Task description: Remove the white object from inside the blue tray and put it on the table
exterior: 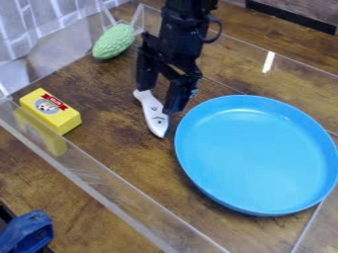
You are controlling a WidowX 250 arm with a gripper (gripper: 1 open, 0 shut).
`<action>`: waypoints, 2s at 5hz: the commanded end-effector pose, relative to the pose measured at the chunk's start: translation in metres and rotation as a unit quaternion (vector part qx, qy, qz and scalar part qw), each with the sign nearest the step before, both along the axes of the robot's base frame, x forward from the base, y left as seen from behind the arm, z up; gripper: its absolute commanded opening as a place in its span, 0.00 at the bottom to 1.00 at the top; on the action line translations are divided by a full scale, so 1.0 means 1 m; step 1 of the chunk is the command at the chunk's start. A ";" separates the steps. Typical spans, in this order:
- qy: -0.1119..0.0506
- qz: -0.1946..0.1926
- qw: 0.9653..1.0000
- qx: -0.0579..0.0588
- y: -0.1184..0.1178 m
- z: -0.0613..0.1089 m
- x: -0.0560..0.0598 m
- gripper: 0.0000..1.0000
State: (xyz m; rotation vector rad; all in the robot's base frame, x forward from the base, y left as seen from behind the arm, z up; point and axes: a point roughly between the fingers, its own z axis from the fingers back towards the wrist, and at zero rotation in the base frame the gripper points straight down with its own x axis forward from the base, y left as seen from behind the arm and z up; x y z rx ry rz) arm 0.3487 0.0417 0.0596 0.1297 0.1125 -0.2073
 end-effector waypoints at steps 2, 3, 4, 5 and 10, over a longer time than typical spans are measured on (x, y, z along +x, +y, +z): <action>-0.049 0.006 0.999 0.007 0.008 0.030 0.003 1.00; -0.060 0.008 0.998 0.008 0.012 0.040 0.002 1.00; -0.080 0.019 0.997 0.014 0.019 0.057 -0.001 1.00; -0.089 0.024 0.996 0.016 0.029 0.065 -0.002 1.00; -0.133 0.023 0.991 0.021 0.058 0.063 0.013 1.00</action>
